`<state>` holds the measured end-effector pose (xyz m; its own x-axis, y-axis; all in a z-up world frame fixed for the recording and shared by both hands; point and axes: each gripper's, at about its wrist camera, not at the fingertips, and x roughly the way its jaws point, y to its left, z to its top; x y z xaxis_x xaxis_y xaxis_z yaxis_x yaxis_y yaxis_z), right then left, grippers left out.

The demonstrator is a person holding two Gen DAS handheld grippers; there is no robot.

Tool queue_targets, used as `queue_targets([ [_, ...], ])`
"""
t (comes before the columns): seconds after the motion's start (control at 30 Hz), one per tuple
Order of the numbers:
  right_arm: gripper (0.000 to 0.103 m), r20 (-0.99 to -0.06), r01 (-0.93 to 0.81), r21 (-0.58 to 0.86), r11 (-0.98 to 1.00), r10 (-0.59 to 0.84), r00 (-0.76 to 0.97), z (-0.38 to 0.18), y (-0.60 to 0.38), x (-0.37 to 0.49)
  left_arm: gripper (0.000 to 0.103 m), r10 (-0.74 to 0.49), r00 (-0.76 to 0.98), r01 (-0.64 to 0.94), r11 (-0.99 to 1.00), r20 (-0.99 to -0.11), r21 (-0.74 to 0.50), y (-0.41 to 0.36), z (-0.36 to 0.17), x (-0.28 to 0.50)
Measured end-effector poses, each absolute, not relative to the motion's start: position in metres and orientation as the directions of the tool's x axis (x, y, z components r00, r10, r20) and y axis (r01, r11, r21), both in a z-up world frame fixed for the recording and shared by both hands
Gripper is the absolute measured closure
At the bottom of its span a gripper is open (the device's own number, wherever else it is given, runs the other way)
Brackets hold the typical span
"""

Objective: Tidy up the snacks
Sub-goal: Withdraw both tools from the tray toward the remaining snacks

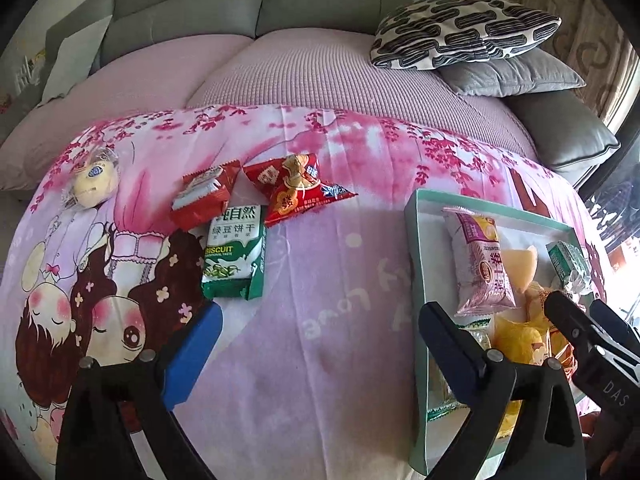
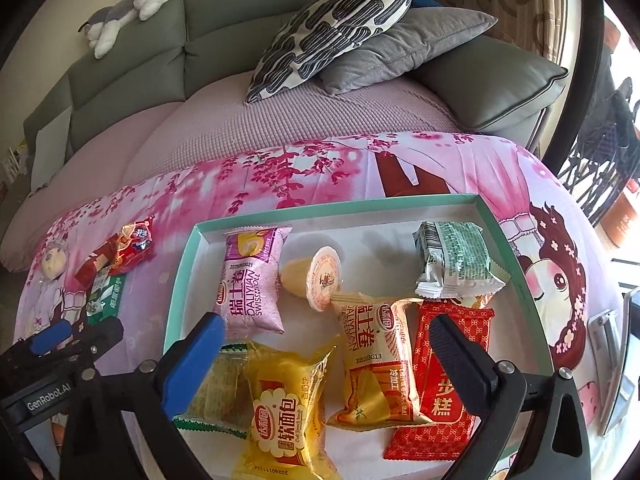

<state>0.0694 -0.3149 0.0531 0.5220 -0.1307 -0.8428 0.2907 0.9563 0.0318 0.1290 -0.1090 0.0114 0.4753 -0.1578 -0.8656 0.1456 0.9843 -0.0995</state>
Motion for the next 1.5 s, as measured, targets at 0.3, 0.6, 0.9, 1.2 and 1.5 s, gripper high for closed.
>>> queue_targets([
  [0.3, 0.000, -0.809, 0.200, -0.014, 0.980, -0.128, 0.574, 0.059, -0.286, 0.073, 0.004, -0.161, 0.480, 0.121, 0.986, -0.863, -0.117, -0.096, 0.012, 0.132],
  [0.6, 0.000, -0.778, 0.082, 0.037, 0.996, -0.022, 0.628, 0.061, -0.239, 0.076, 0.004, -0.084, 0.499, -0.012, 0.995, -0.862, -0.104, -0.042, 0.013, 0.139],
  [0.9, 0.000, -0.794, 0.014, 0.027, 1.000, 0.013, 0.608, 0.052, -0.209, 0.078, 0.004, 0.052, 0.506, -0.184, 0.982, -0.861, -0.049, 0.026, 0.016, 0.137],
  [1.2, 0.000, -0.799, -0.062, 0.025, 0.998, 0.057, 0.598, 0.045, -0.178, 0.077, 0.004, 0.064, 0.510, -0.258, 0.963, -0.858, -0.082, 0.063, 0.019, 0.130],
  [1.5, 0.000, -0.793, -0.101, 0.034, 0.994, 0.088, 0.603, 0.043, -0.152, 0.081, 0.004, 0.035, 0.530, -0.244, 0.963, -0.847, -0.113, 0.073, 0.020, 0.141],
])
